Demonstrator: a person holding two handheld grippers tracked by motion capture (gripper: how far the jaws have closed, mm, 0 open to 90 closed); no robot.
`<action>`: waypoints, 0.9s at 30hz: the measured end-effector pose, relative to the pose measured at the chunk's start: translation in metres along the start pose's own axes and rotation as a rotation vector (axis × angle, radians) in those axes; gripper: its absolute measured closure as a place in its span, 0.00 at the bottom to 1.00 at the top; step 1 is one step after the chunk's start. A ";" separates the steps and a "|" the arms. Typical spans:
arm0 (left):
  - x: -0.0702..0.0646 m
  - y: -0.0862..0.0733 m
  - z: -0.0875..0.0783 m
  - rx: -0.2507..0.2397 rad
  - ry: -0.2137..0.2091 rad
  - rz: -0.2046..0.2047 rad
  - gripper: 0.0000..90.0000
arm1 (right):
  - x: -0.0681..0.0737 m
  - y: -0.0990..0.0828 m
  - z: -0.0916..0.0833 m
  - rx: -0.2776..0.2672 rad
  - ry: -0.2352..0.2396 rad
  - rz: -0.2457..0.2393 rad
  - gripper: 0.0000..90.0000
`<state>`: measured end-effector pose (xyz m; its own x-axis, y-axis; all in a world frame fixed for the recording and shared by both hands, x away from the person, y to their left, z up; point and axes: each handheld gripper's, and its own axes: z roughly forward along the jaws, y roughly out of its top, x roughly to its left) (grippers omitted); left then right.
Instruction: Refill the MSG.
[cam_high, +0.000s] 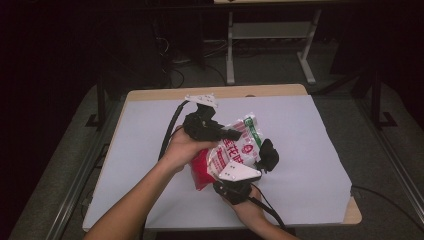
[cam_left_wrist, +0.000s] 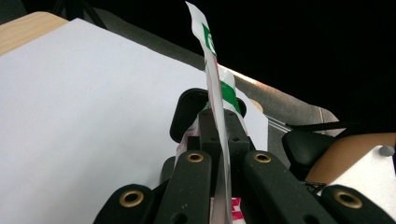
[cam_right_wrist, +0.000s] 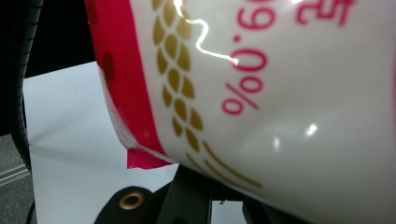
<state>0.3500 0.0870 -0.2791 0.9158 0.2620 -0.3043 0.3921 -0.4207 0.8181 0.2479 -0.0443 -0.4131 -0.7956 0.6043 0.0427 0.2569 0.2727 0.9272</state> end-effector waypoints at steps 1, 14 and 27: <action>0.000 0.000 0.000 -0.002 -0.003 -0.002 1.00 | 0.000 0.000 0.000 0.002 0.000 -0.002 1.00; -0.005 0.005 0.006 0.034 0.032 -0.013 1.00 | 0.003 0.000 0.001 -0.004 0.008 0.002 1.00; -0.005 0.008 0.011 0.057 0.035 -0.020 1.00 | 0.001 0.000 0.001 -0.005 0.010 0.014 1.00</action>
<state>0.3495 0.0725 -0.2765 0.9047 0.3009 -0.3017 0.4152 -0.4633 0.7829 0.2474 -0.0429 -0.4137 -0.7973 0.6007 0.0593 0.2652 0.2602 0.9284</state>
